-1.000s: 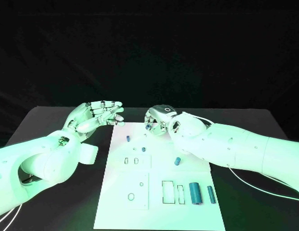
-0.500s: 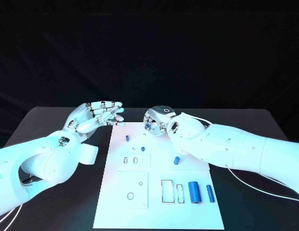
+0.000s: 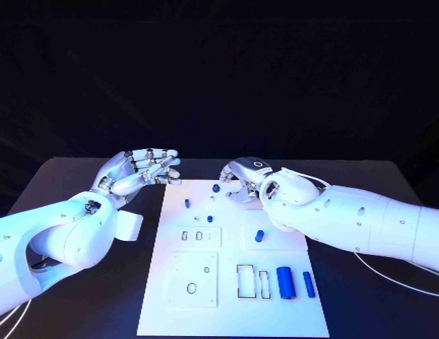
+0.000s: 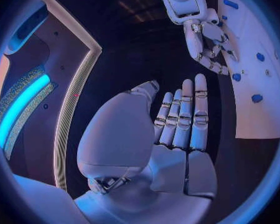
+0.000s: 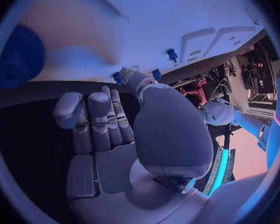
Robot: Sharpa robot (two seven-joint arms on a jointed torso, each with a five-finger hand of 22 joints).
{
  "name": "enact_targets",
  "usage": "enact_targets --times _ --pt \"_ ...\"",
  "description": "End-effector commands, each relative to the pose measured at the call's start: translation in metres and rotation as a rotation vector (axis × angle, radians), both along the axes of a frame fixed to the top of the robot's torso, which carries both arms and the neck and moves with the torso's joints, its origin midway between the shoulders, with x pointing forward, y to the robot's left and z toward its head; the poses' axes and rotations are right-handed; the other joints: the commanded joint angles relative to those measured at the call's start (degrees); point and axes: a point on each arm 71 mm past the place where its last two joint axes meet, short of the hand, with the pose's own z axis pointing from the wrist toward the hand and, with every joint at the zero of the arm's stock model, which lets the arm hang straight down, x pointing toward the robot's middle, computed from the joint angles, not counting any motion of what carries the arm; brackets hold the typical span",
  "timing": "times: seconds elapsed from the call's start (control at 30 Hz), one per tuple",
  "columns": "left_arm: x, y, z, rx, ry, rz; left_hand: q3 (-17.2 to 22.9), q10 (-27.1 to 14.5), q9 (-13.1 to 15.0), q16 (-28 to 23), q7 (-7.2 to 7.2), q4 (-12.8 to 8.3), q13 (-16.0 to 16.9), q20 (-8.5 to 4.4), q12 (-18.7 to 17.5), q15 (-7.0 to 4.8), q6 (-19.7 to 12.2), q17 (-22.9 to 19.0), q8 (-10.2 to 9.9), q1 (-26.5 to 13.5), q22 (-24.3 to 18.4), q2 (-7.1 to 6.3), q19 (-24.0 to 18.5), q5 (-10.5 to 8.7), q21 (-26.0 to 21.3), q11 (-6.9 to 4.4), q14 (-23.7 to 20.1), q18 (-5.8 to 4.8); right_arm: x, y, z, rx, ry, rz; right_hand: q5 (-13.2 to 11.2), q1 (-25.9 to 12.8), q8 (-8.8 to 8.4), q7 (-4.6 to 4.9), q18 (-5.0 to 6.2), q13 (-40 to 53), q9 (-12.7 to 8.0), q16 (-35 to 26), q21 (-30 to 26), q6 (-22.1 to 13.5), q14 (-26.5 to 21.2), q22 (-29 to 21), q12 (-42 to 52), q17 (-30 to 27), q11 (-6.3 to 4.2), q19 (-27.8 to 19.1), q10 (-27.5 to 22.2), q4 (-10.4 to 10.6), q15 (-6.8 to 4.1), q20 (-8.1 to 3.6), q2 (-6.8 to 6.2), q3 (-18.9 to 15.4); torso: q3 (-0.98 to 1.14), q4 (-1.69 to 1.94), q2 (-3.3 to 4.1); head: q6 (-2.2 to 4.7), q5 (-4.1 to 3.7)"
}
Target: Assemble the parts on the task board
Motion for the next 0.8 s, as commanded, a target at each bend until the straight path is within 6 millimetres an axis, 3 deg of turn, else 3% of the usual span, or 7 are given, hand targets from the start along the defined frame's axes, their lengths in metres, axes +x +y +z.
enact_targets --times 0.03,0.23,0.33,0.4,0.43,0.67,0.8 --pt "0.0 0.0 0.002 -0.003 -0.01 -0.016 0.2 0.3 0.1 0.3 1.39 0.0 -0.1 0.01 -0.3 0.09 0.1 0.1 -0.1 0.3 0.1 -0.07 -0.4 0.1 0.3 -0.06 -0.5 0.44 -0.005 -0.01 0.007 0.043 -0.017 -0.014 0.3 0.6 -0.44 -0.24 0.82 0.0 0.0 0.1 0.5 0.1 0.1 0.9 0.8 0.2 -0.27 0.8 0.2 0.3 -0.25 -0.09 0.14 -0.7 0.02 -0.26 -0.13 0.17 0.03" --pt "0.0 0.003 0.001 -0.001 -0.011 -0.009 0.2 0.3 0.1 0.3 1.39 0.0 -0.1 0.01 -0.3 0.09 0.1 0.1 -0.1 0.3 0.1 -0.07 -0.5 0.09 0.3 -0.06 -0.5 0.44 -0.015 -0.052 0.025 0.138 0.021 -0.075 0.2 -0.6 -1.2 -0.67 -0.41 1.5 0.1 4.0 4.8 0.5 2.4 6.7 6.3 4.5 -1.78 4.8 8.5 2.6 -1.38 -1.02 -0.05 0.2 0.09 -0.82 -0.63 0.32 -0.03" --pt "0.0 0.004 0.001 -0.001 -0.011 -0.008 0.2 0.3 0.1 0.3 1.39 0.0 -0.1 0.01 -0.3 0.09 0.1 0.1 -0.1 0.3 0.1 -0.07 -0.5 0.09 0.3 -0.06 -0.5 0.44 -0.015 -0.07 0.028 0.16 0.075 -0.119 -0.1 -1.1 -1.44 -2.28 -1.6 8.8 0.3 8.9 9.0 1.1 4.2 12.2 17.5 10.4 -4.43 8.0 19.8 3.1 -3.46 -2.88 -1.56 -1.4 0.22 -1.06 -0.82 0.27 0.28" --pt "0.001 0.005 0.001 -0.001 -0.011 -0.007 0.2 0.3 0.1 0.3 1.39 0.0 -0.1 0.01 -0.3 0.09 0.1 0.1 -0.1 0.3 0.1 -0.07 -0.5 0.09 0.3 -0.06 -0.5 0.44 -0.014 -0.082 0.028 0.161 0.117 -0.15 0.5 0.4 -1.62 -2.1 -2.48 51.8 1.3 18.0 12.6 0.8 5.8 17.1 58.2 21.5 -3.88 10.2 15.1 4.6 -2.85 -2.93 -1.16 -5.9 0.27 -1.17 -0.88 0.32 0.32" --pt "0.001 0.005 0.001 -0.001 -0.011 -0.007 0.2 0.3 0.1 0.3 1.39 0.0 -0.1 0.01 -0.3 0.09 0.1 0.1 -0.1 0.3 0.1 -0.07 -0.5 0.09 0.3 -0.06 -0.5 0.44 -0.014 -0.087 0.028 0.157 0.137 -0.163 0.2 -0.9 -2.21 -1.41 -3.05 61.9 1.2 21.8 14.2 -0.4 6.9 19.2 66.9 27.1 -3.54 11.4 20.8 6.2 -2.8 -2.53 -0.09 -6.8 0.27 -1.18 -0.89 0.32 0.33" --pt "0.002 0.005 0.001 -0.001 -0.01 -0.008 0.3 0.3 0.1 0.3 1.39 0.0 -0.1 0.01 -0.3 0.09 0.1 0.1 -0.1 0.3 0.1 -0.09 -0.5 0.09 0.4 -0.06 -0.5 0.44 -0.009 -0.104 0.021 0.145 0.249 -0.218 0.3 2.3 -2.36 -0.86 -3.66 76.4 2.2 30.3 16.3 -2.2 9.3 22.2 78.2 40.5 -2.79 13.0 27.1 10.2 -1.87 -1.63 1.44 -14.6 0.52 -1.28 -0.94 0.12 0.39" --pt "0.002 0.005 0.0 -0.001 -0.008 -0.01 0.3 0.4 0.1 0.4 1.38 0.0 -0.1 0.0 -0.3 0.08 0.1 0.2 -0.1 0.3 0.1 -0.08 -0.5 0.09 0.5 -0.07 -0.5 0.44 -0.007 -0.106 0.018 0.126 0.286 -0.242 0.4 3.5 -2.41 -0.33 -4.39 81.1 2.5 31.1 18.4 -2.9 9.6 24.9 81.8 42.1 -2.26 14.8 30.2 11.8 -1.34 -1.22 1.71 -17.2 0.43 -1.05 -0.85 0.14 0.14"
